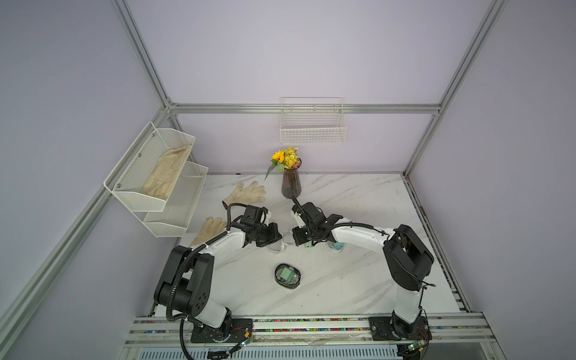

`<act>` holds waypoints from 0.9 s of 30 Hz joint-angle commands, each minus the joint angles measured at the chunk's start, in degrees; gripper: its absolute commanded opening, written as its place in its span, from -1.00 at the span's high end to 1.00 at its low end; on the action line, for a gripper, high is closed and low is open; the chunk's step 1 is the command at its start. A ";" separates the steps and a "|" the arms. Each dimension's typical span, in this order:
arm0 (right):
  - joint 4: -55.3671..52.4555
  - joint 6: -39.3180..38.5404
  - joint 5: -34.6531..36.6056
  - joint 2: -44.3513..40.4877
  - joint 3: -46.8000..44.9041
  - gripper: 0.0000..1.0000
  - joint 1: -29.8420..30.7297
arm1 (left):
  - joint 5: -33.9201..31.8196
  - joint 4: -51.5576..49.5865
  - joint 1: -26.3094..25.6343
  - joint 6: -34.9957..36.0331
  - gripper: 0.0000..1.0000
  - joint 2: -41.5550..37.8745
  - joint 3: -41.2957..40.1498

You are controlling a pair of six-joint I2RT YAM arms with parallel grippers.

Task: Pack away charging kits
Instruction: Pick up the charging cable from the center of the board, then place the charging cable in the storage bag.

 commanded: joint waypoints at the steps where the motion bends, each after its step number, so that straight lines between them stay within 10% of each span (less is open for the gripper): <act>1: 3.92 3.76 -0.89 -0.52 -0.78 1.00 0.30 | 2.04 2.43 0.62 -0.94 1.00 -1.89 -2.36; 27: 7.01 6.29 -1.10 6.17 1.26 1.00 1.72 | 9.80 19.78 2.20 -8.17 1.00 -4.97 -11.37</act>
